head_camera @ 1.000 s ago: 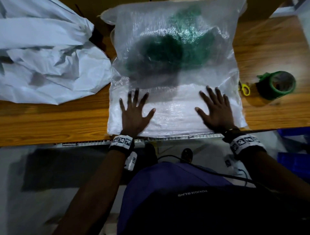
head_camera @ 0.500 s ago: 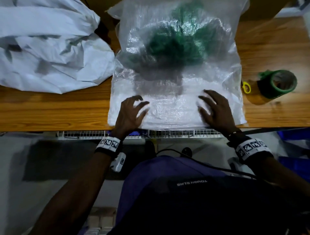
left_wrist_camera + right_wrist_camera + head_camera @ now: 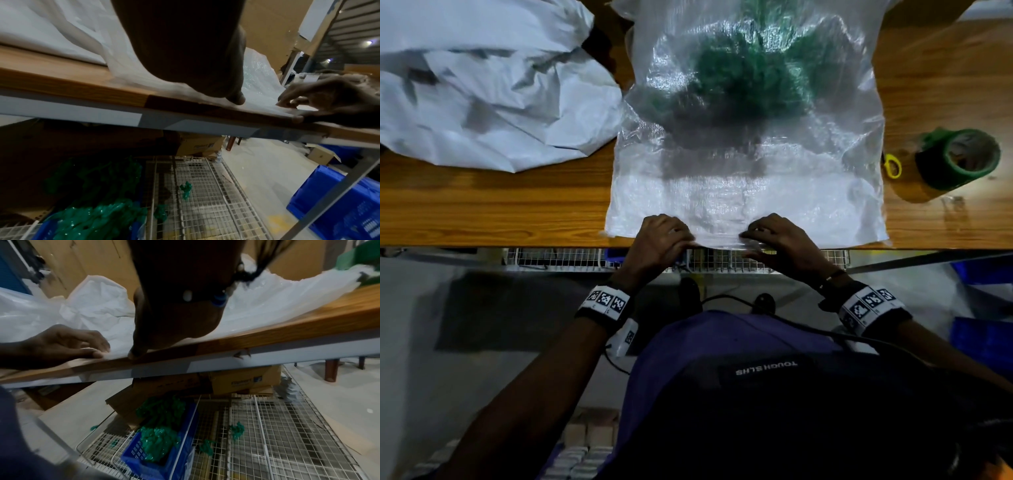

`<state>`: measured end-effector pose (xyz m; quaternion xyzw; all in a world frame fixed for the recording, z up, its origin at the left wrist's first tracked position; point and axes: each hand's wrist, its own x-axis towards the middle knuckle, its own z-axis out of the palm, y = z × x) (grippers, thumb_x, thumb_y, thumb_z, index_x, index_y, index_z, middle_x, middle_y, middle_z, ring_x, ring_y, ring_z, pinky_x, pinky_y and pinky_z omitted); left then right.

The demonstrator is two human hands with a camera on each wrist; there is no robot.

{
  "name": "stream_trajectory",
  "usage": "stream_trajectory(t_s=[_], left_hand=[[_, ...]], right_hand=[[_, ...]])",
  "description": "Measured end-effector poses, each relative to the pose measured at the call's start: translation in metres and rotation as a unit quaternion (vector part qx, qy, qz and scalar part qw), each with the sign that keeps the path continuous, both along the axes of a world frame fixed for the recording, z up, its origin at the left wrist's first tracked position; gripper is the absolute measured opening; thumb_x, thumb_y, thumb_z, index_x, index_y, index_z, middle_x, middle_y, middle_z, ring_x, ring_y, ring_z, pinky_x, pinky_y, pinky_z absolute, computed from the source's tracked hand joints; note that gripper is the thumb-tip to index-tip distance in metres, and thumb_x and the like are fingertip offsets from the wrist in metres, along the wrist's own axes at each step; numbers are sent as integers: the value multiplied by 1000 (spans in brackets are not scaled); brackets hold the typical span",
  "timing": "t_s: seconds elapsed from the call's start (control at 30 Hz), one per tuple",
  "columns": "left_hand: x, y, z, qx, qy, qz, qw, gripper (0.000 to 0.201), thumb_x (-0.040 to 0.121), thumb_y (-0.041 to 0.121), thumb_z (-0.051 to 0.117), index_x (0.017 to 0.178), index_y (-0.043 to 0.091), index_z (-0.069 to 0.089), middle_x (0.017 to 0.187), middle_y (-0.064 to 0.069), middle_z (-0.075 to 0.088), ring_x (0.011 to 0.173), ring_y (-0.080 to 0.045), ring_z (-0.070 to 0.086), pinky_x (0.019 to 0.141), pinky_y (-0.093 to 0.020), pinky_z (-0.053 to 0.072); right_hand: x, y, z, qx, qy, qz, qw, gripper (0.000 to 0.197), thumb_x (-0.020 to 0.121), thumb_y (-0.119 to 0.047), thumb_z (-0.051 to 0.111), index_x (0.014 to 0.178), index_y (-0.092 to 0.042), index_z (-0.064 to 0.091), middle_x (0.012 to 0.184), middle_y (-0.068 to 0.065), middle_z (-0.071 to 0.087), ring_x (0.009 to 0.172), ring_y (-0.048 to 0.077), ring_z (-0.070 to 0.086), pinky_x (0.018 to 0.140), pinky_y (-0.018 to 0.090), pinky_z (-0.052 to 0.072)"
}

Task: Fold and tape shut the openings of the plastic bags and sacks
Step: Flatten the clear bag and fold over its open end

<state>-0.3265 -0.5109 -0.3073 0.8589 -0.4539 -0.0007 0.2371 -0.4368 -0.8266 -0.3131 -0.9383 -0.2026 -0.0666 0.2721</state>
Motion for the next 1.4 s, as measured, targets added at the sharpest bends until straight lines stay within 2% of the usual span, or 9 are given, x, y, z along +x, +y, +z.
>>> stream_trajectory(t_s=[0.23, 0.33, 0.6, 0.7, 0.8, 0.97, 1.1, 1.3, 1.4], left_hand=[[11, -7, 12, -44, 167, 91, 981, 27, 94, 41, 74, 110, 20, 70, 97, 6, 72, 93, -15, 64, 81, -38, 52], [19, 20, 14, -30, 118, 35, 992, 25, 95, 37, 74, 110, 16, 73, 106, 0, 65, 101, -21, 59, 83, -36, 45], [47, 84, 12, 18, 9, -21, 1000, 29, 104, 29, 57, 113, 10, 77, 104, -7, 70, 90, -27, 62, 75, -36, 41], [54, 79, 16, -35, 109, 50, 992, 18, 99, 31, 70, 98, 17, 81, 89, 5, 74, 80, -13, 65, 72, -37, 47], [63, 75, 17, -78, 243, 146, 956, 11, 86, 31, 85, 86, 21, 81, 72, 7, 74, 68, -7, 67, 63, -32, 51], [68, 82, 18, -91, 323, 145, 931, 5, 91, 17, 80, 92, 15, 84, 92, 8, 79, 87, 1, 72, 74, -18, 50], [57, 91, 14, -130, 291, 177, 931, 10, 83, 16, 88, 91, 18, 83, 92, 9, 79, 90, -10, 73, 79, -34, 56], [46, 107, 4, -95, 182, 89, 975, 7, 95, 12, 75, 99, 13, 81, 99, 3, 74, 99, -17, 65, 86, -42, 51], [42, 117, -3, -55, 144, 78, 985, 19, 99, 14, 68, 114, 17, 80, 116, 1, 70, 115, -20, 60, 95, -37, 48]], right_hand=[[19, 29, 1, 88, 94, -47, 991, 24, 102, -32, 69, 107, -10, 77, 104, 3, 70, 96, 21, 64, 76, 46, 54], [19, 26, 7, 180, 157, -101, 966, 22, 97, -39, 75, 99, -18, 82, 98, -6, 74, 91, 9, 70, 78, 45, 57], [22, 25, 9, 316, 228, -128, 912, 16, 86, -27, 88, 93, -13, 83, 94, 5, 78, 89, 27, 77, 76, 58, 62], [30, 26, 15, 326, 252, -153, 898, 18, 81, -22, 91, 89, -9, 82, 87, 8, 79, 85, 32, 78, 72, 53, 64], [41, 22, 21, 257, 231, -156, 925, 23, 72, -32, 95, 81, -15, 81, 76, -1, 78, 77, 21, 77, 68, 35, 59], [46, 16, 22, 222, 255, -166, 926, 21, 70, -31, 98, 73, -21, 79, 72, -4, 77, 74, 16, 75, 66, 29, 54], [40, 24, 19, 211, 240, -182, 930, 18, 72, -31, 96, 79, -23, 81, 76, -11, 77, 73, 7, 73, 66, 21, 52], [31, 27, 8, 319, 251, -186, 895, 11, 84, -16, 87, 86, -9, 80, 86, 8, 77, 71, 30, 76, 66, 41, 60], [28, 28, 10, 302, 226, -154, 913, 3, 94, -12, 79, 92, -10, 79, 94, 8, 74, 76, 30, 74, 66, 48, 61]])
